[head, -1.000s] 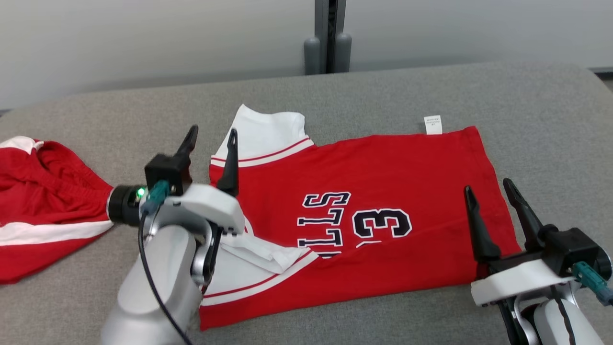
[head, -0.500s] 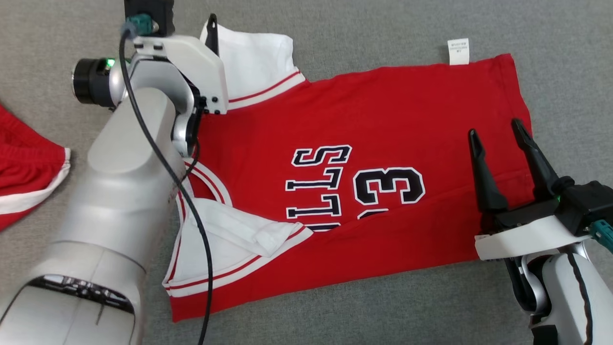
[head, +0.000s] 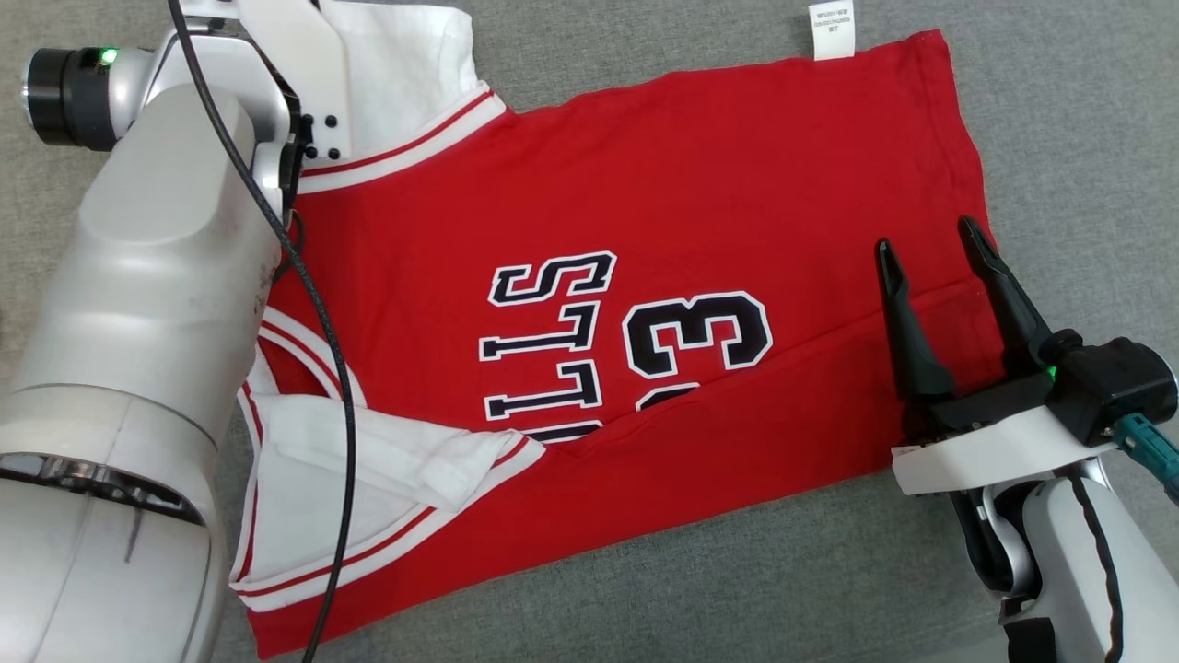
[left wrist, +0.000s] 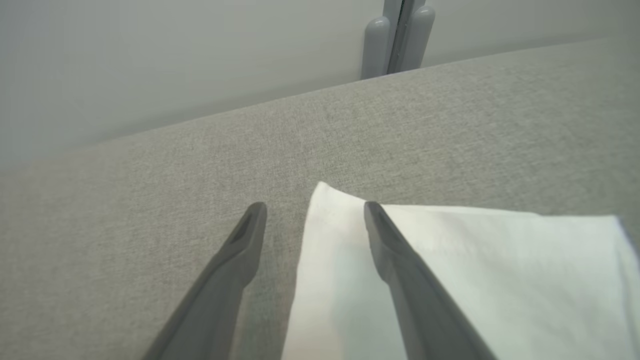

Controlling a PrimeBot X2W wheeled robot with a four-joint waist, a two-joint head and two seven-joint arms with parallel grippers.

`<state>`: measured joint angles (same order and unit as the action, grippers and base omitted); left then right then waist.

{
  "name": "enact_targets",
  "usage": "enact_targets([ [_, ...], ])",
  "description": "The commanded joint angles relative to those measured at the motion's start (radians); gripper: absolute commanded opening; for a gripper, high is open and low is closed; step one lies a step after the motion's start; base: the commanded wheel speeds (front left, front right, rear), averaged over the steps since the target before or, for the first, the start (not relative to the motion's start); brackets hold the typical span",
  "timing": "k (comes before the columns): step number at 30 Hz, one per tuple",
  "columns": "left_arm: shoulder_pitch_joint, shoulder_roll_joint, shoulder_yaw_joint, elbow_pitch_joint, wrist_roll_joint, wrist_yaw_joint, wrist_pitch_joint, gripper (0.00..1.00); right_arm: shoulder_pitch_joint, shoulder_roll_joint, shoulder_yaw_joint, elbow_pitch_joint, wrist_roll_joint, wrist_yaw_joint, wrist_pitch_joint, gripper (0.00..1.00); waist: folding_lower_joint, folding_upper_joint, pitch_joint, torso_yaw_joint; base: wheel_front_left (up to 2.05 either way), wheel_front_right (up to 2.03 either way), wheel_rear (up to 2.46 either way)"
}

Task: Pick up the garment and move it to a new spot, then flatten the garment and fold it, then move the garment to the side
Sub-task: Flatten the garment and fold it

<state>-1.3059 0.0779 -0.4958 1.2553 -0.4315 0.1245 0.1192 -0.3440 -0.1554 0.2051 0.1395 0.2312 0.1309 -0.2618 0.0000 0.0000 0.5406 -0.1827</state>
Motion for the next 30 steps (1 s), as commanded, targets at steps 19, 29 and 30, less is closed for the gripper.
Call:
enact_targets([
  [19, -0.04, 0.053, -0.04, 0.035, 0.007, -0.009, 0.089, 0.0, -0.02, 0.005, -0.006, 0.009, 0.005, 0.0, -0.005, 1.0, 0.0, 0.0, 0.018, -0.064, 0.0, 0.0, 0.0],
  [29, -0.024, 0.018, -0.025, 0.007, -0.036, -0.087, -0.025, 0.0, -0.1, -0.043, -0.032, 0.125, 0.101, 0.0, -0.004, 1.0, 0.0, 0.0, -0.031, -0.012, 0.0, 0.0, 0.0],
  [30, -0.018, 0.018, -0.023, 0.003, -0.047, -0.107, -0.047, 0.0, -0.166, -0.073, -0.004, 0.199, 0.143, 0.0, 0.018, 1.0, 0.0, 0.0, -0.043, -0.004, 0.0, 0.0, 0.0],
])
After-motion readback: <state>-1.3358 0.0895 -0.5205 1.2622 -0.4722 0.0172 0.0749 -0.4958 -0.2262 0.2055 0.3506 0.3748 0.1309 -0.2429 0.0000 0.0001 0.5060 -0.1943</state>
